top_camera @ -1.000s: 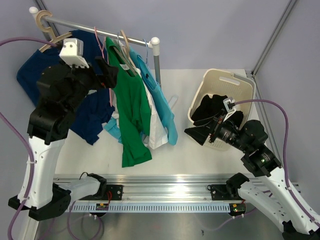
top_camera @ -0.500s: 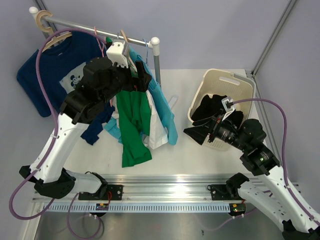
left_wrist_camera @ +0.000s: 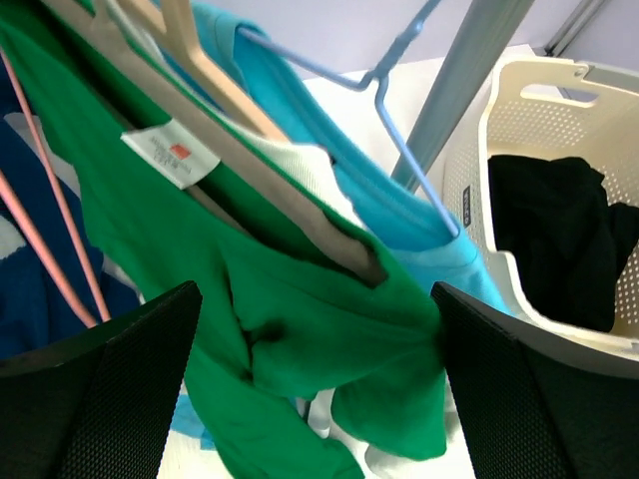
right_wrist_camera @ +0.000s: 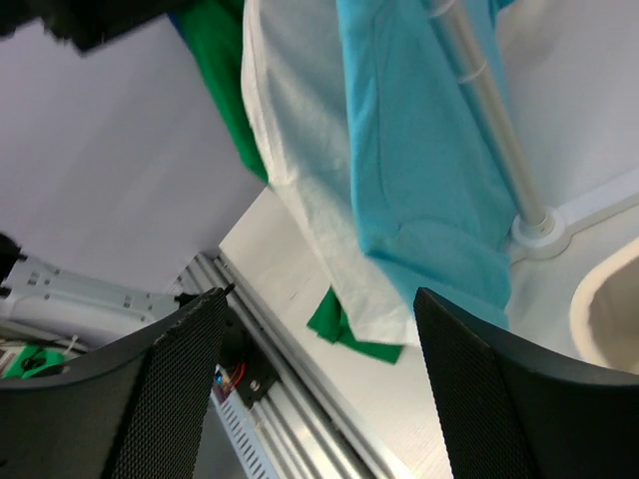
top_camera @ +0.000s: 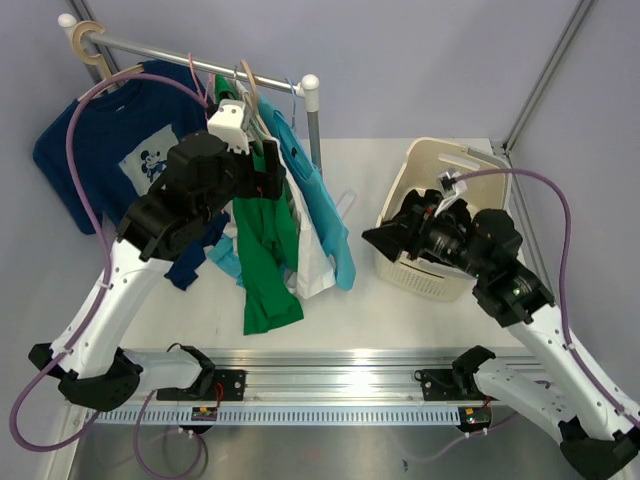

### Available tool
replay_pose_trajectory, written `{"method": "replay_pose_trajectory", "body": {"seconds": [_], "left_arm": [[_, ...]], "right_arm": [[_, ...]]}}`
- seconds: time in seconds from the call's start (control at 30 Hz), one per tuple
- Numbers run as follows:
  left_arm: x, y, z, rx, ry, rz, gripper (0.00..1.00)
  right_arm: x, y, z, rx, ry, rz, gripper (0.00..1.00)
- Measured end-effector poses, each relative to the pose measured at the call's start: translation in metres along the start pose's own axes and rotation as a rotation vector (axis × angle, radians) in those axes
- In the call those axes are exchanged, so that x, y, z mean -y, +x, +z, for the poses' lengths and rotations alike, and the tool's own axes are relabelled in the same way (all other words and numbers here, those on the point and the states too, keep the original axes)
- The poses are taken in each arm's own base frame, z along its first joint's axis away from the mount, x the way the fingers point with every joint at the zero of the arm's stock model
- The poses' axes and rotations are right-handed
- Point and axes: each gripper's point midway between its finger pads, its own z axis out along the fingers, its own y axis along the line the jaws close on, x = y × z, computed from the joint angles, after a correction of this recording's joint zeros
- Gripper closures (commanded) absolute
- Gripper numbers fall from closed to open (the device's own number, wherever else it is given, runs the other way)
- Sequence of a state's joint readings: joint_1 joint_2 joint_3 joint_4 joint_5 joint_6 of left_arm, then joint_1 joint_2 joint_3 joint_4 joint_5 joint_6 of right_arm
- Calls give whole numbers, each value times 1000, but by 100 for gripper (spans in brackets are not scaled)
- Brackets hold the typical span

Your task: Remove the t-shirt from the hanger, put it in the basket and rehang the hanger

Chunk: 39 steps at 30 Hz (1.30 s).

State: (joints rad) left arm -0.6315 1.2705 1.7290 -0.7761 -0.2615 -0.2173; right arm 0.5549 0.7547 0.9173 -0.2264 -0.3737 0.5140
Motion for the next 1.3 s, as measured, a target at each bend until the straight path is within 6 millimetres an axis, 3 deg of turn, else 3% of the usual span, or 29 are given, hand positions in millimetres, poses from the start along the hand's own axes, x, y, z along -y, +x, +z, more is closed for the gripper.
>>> {"method": "replay_pose_trajectory", "body": {"seconds": [0.1,0.2,0.3,0.43,0.5,0.53,0.6,0.7,0.73,0.93,1.07,1.17,1.3], "left_arm": [[-3,6,-18,7,19,2,1],[-3,2,-46,44,70,3,1],[-4,-10,-80,110,115,-1,1],[-7,-20,-118,188,163,-12,1],[-5,-23,-133,217,198,-19,1],[-3,-22,-137,221,215,-21,1],[2,-12,-138,201,253,-19,1],[8,12,-128,131,282,-9,1],[8,20,-124,109,283,-6,1],[7,63,-102,-1,272,10,1],[3,94,-92,-70,258,19,1],[1,107,-89,-95,253,23,1],[0,105,-93,-79,256,26,1]], "right_arm": [[1,-28,21,25,29,-43,25],[9,-38,49,-3,62,-90,27],[17,-30,82,-71,114,-146,30],[27,-5,117,-175,171,-207,35],[37,3,131,-211,212,-224,39],[43,7,137,-225,233,-229,46],[57,12,147,-246,285,-241,57],[73,20,153,-269,345,-255,82],[75,21,152,-270,357,-261,99],[63,10,148,-264,358,-308,100],[50,-11,141,-253,358,-328,100],[38,-30,134,-236,354,-342,100],[25,-49,125,-212,351,-352,100]]}}
